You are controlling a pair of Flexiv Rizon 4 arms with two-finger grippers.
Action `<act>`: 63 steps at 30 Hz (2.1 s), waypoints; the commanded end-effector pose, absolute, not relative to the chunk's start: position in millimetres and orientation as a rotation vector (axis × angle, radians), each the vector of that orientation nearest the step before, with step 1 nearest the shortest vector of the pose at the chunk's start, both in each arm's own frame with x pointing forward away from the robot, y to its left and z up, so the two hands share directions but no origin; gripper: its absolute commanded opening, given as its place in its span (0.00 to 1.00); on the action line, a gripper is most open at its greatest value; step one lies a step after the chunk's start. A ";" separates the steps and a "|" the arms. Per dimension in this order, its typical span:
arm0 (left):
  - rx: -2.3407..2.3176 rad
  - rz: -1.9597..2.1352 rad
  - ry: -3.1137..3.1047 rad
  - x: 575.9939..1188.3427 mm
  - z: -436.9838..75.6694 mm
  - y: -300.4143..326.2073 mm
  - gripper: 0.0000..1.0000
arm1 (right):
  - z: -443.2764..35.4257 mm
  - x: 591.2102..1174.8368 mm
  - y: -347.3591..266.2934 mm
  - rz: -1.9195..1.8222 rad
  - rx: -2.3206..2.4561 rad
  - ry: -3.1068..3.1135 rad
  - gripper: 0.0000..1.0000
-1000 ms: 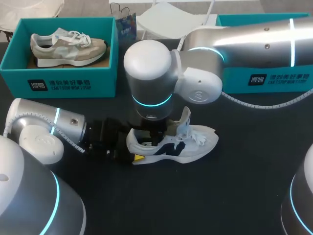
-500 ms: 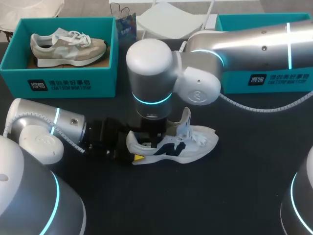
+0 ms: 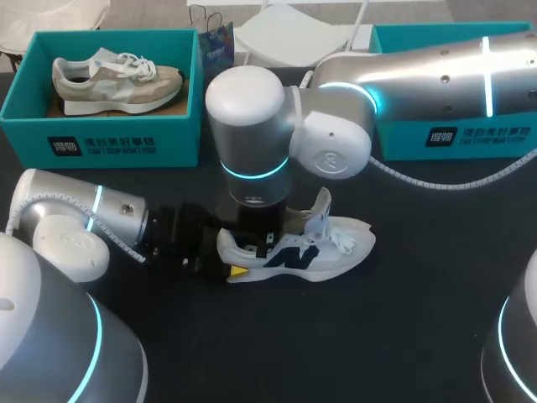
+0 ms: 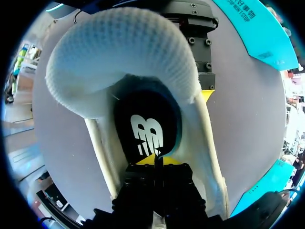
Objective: Take the shoe out of the shoebox, open the shoe tongue, remove and reinsert the insole, then place the shoe into the shoebox
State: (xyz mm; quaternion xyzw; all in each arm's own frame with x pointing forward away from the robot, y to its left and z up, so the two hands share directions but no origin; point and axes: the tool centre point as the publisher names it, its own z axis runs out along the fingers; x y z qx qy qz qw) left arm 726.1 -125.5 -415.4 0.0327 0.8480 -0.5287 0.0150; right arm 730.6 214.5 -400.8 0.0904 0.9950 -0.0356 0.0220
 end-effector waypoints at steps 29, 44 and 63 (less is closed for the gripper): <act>0.102 -1.642 2.642 725.5 -418.6 -126.4 0.00 | -328.8 743.5 189.7 0.010 0.362 2.918 0.00; 0.102 -1.642 2.642 725.5 -418.6 -126.4 0.00 | -293.1 757.7 236.7 0.082 0.092 2.952 0.00; 0.102 -1.642 2.642 725.5 -418.6 -126.4 0.00 | -286.0 760.4 233.3 0.271 0.225 3.261 1.00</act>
